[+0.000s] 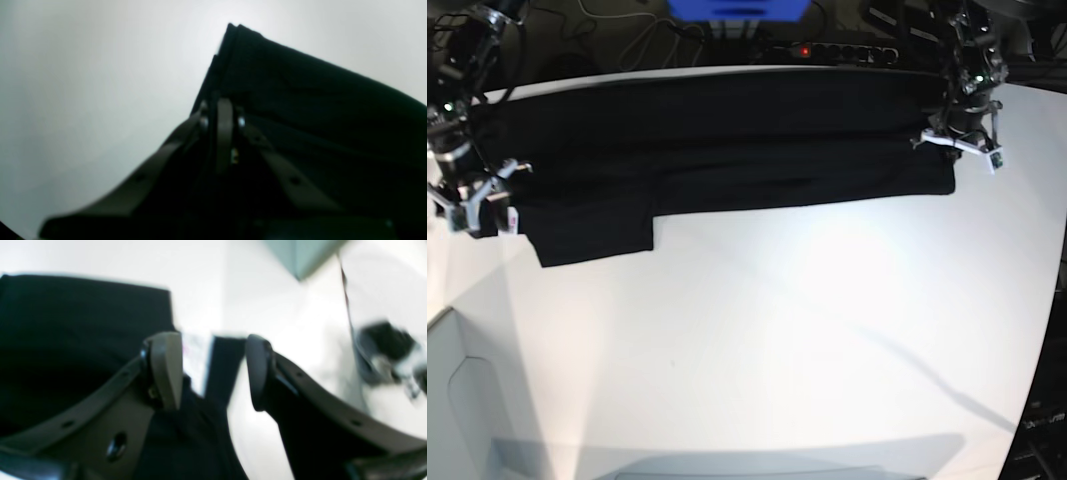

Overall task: Fold the T-shirt properly
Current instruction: 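Adjust the folded edge with the right gripper, holding with the left, then hold the strip ends with both grippers and regrasp the fabric, then carry the strip end with the left gripper toward the right gripper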

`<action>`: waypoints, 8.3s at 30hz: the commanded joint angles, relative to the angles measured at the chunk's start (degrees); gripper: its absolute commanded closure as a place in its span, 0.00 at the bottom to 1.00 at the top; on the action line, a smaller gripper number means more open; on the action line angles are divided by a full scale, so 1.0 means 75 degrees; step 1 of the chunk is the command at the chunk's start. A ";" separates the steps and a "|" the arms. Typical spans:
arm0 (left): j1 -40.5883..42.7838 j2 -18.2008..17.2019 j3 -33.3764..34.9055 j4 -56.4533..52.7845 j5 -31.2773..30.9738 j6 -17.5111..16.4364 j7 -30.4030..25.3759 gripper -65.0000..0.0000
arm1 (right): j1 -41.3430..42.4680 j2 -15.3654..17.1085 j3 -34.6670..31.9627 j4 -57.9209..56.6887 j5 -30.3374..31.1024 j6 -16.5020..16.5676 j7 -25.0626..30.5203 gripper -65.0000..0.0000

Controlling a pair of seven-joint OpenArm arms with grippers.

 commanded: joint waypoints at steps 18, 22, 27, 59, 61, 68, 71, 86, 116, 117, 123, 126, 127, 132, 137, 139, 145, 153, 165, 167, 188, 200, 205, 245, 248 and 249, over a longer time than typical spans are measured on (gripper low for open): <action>0.0033 -0.0063 -0.0037 0.0067 -0.0013 0.0013 -0.0068 1.00 | 0.3464 0.0132 -0.1281 -0.4578 -0.1307 0.0057 -0.0378 0.51; 0.0033 -0.0063 -0.0049 0.0067 -0.0013 0.0013 -0.0068 1.00 | 0.3429 0.0132 -0.1328 -0.4825 -0.1318 0.0057 -0.0167 0.52; 0.0033 -0.0063 -0.0084 0.0067 -0.0013 0.0013 -0.0068 1.00 | 0.2949 0.0132 -0.1820 -0.4778 -0.1307 0.0057 -0.0109 0.76; -0.0037 -0.0262 -0.0037 0.0301 -0.0013 0.0013 -0.0068 1.00 | -0.0955 -0.1427 0.1122 0.1658 -0.1271 0.0057 -0.0179 1.00; -0.0037 -0.0274 -0.0037 0.0442 -0.0013 0.0013 -0.0068 1.00 | -0.1201 -0.1580 0.1227 0.1658 -0.1271 0.0057 -0.0109 1.00; -0.0014 -0.0285 -0.0096 0.0969 -0.0013 0.0013 -0.0068 1.00 | -0.1740 -0.2049 0.1450 0.1716 -0.1271 0.0057 -0.0097 1.00; 0.0021 -0.0285 -0.0096 0.1075 -0.0013 0.0013 -0.0068 1.00 | -0.1951 -0.2131 0.1567 0.1716 -0.1271 0.0057 -0.0097 1.00; 0.0373 -0.0285 -0.0037 0.0500 -0.0013 0.0013 -0.0056 1.00 | -0.2174 -0.2400 0.2470 0.1704 -0.1283 0.0057 -0.0109 1.00; 0.0561 -0.0227 0.0127 -0.0004 -0.0001 0.0013 -0.0103 1.00 | -0.0497 -0.2611 0.2411 0.0907 -0.1330 0.0057 -0.0167 1.00; 0.0561 -0.0227 0.0127 -0.0004 -0.0001 0.0013 -0.0103 1.00 | -0.0509 -0.2506 0.2400 0.0790 -0.1330 0.0057 -0.0167 1.00; 0.0561 -0.0215 0.0127 -0.0004 -0.0001 0.0013 -0.0103 1.00 | -0.0638 -0.2131 0.2458 0.0169 -0.1342 0.0057 -0.0167 1.00; 0.0561 -0.0215 0.0127 -0.0004 -0.0013 0.0013 -0.0091 1.00 | -0.0755 -0.2025 0.2400 -0.0019 -0.1564 0.0057 -0.0167 0.97; 0.0561 -0.0215 0.0127 0.0008 -0.0013 0.0013 -0.0091 1.00 | -0.0744 -0.2025 0.2400 -0.0042 -0.1717 0.0057 -0.0167 0.94; 0.0561 -0.0215 0.0127 0.0008 -0.0013 0.0013 -0.0079 1.00 | -0.0919 -0.2013 0.2411 -0.0030 -0.1834 0.0057 -0.0167 0.70; 0.0584 -0.0203 0.0127 0.0078 -0.0013 0.0025 -0.0068 1.00 | -0.0943 -0.2037 0.2704 0.0474 -0.1482 0.0057 -0.0167 0.59; 0.0607 -0.0180 0.0127 0.0090 -0.0013 0.0025 -0.0068 1.00 | -0.0978 -0.2154 0.2798 0.0767 -0.1131 0.0057 -0.0167 0.59; 0.0631 -0.0039 0.0127 0.0090 -0.0013 0.0036 -0.0056 0.87 | -0.1025 -0.2482 0.2411 0.1212 -0.1049 0.0057 -0.0167 0.58; 0.0654 0.0043 0.0068 0.0102 -0.0013 0.0025 -0.0056 0.47 | -0.1001 -0.2611 0.1778 0.0603 -0.1060 0.0057 -0.0167 0.58; 0.1194 0.0043 0.0045 0.1251 -0.0013 0.0060 -0.0056 0.47 | -0.0873 -0.2494 0.1462 -0.0558 -0.1060 0.0057 -0.0097 0.59; 0.1252 0.0043 -0.0014 0.1426 -0.0013 0.0060 -0.0056 0.47 | -0.0837 -0.2424 0.1450 -0.0652 -0.1060 0.0057 -0.0097 0.59; 0.1674 0.0055 -0.0272 0.0594 -0.0013 0.0013 -0.0056 0.39 | -0.0732 -0.2342 0.1415 -0.0722 -0.1060 0.0057 -0.0121 0.59; 0.0971 0.0055 -0.0096 -0.0355 -0.0025 0.0013 -0.0068 0.77 | -0.0568 -0.2330 0.1415 -0.0734 -0.1072 0.0057 -0.0156 0.59; 0.0725 0.0148 0.0068 -0.0390 -0.0025 0.0013 -0.0056 1.00 | -0.0486 -0.2330 0.1415 -0.0745 -0.1072 0.0057 -0.0156 0.59; -0.1983 -0.0086 0.7851 0.1462 0.0198 0.0107 -0.0056 1.00 | -0.0017 -0.2330 0.1462 -0.0722 -0.1611 0.0057 -0.0167 0.59; -0.2264 -0.0027 0.8203 0.1122 0.0515 0.0107 -0.0068 1.00 | 0.0007 -0.2330 0.1427 -0.0722 -0.1611 0.0057 -0.0167 0.59; -0.2335 -0.0016 0.8320 0.1040 0.0597 0.0107 -0.0068 1.00 | 0.0007 -0.2330 0.1427 -0.0722 -0.1611 0.0057 -0.0167 0.59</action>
